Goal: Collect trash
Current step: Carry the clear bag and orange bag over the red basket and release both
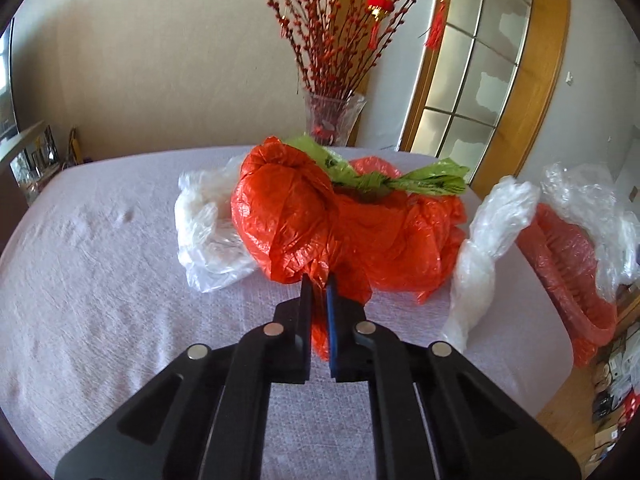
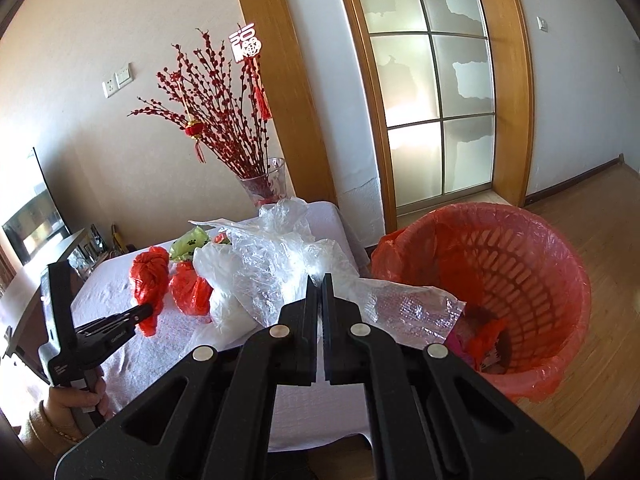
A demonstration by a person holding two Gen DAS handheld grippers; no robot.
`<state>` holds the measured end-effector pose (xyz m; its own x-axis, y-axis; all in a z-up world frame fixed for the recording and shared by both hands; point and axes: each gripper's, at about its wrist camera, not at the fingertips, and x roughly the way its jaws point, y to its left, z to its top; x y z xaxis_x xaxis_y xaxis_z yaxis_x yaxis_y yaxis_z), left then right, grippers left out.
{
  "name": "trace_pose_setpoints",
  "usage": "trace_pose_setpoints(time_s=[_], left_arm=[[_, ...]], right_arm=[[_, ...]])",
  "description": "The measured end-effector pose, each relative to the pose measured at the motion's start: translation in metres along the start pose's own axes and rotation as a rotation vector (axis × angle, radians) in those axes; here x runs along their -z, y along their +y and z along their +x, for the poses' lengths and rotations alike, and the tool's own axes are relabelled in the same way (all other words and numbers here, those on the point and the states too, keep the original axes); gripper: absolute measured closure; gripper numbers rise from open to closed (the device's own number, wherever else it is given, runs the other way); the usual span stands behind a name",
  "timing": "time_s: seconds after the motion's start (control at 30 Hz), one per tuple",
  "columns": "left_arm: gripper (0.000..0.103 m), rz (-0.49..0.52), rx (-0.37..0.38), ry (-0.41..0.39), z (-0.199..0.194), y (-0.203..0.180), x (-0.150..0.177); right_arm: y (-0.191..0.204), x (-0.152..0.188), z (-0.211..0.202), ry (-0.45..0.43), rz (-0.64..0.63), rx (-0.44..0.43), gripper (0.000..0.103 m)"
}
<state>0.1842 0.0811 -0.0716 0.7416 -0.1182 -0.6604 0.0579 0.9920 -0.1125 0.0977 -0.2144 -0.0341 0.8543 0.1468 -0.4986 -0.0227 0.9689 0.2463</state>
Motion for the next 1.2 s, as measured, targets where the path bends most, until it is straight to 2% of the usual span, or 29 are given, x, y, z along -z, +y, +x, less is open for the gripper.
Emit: trace_pose_setpoints(time_s=[0.23, 0.4, 0.83, 1.2], left_arm=[[0.096, 0.023, 0.056, -0.061, -0.029, -0.005, -0.005], [0.096, 0.054, 0.115, -0.102, -0.051, -0.024, -0.012], [0.096, 0.184, 0.28, -0.13, -0.064, -0.116, -0.029], [0.096, 0.281, 0.413, -0.102, -0.041, -0.207, -0.026]], right_arm=[[-0.01, 0.0, -0.003, -0.013, 0.02, 0.018, 0.101], [-0.02, -0.001, -0.008, -0.032, 0.038, 0.048, 0.101], [-0.066, -0.002, -0.025, -0.091, 0.117, 0.184, 0.101], [-0.102, -0.006, -0.03, -0.155, 0.17, 0.358, 0.101]])
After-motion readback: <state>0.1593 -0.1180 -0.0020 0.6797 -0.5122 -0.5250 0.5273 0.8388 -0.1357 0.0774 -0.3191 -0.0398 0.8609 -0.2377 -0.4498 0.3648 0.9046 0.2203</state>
